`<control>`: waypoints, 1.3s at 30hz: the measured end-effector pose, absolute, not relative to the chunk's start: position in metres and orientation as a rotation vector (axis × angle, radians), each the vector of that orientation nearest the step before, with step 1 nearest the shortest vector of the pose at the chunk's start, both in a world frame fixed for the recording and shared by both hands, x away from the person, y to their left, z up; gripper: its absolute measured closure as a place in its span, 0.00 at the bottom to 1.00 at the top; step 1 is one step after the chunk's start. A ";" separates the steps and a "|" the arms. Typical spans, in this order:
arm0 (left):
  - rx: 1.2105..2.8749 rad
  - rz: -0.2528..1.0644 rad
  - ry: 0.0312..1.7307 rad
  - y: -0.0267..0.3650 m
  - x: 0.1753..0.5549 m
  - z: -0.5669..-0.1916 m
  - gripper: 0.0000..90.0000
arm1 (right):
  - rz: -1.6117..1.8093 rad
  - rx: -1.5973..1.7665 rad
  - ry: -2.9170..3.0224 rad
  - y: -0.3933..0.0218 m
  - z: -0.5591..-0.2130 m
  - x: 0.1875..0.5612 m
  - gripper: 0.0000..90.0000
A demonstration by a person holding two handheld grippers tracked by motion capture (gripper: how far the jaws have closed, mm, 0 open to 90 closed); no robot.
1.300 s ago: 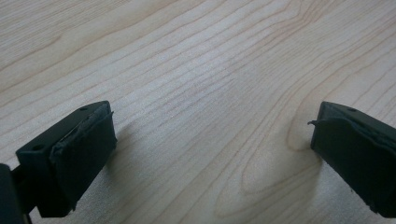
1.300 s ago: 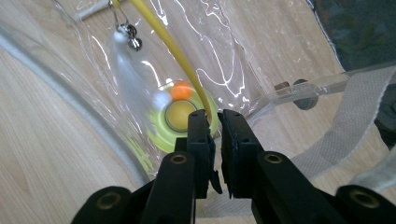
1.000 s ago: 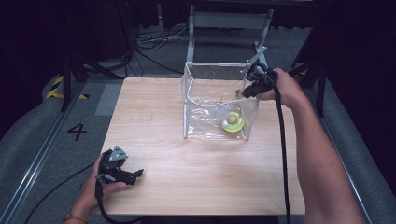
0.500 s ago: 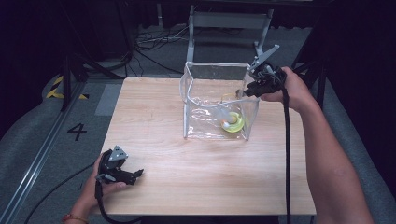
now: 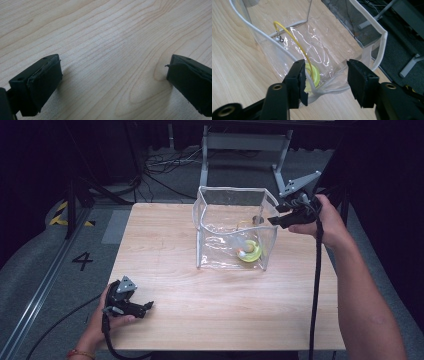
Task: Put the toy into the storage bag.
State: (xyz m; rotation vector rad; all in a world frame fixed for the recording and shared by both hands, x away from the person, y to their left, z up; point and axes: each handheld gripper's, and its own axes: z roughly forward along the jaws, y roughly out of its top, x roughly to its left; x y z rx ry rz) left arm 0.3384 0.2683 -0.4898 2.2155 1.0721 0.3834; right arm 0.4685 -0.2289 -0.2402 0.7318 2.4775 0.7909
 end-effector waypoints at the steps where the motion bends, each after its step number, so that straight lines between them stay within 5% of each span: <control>1: 2.215 0.383 1.072 0.268 0.338 -0.490 0.00 | 0.802 0.738 2.475 -0.231 -0.240 0.467 0.50; 9: 2.216 0.383 1.072 0.268 0.338 -0.490 0.00 | 0.817 0.763 2.417 -0.248 -0.241 0.453 0.36; 39: 2.222 0.392 1.062 0.269 0.339 -0.490 0.00 | 0.730 0.717 2.421 -0.278 -0.294 0.405 0.31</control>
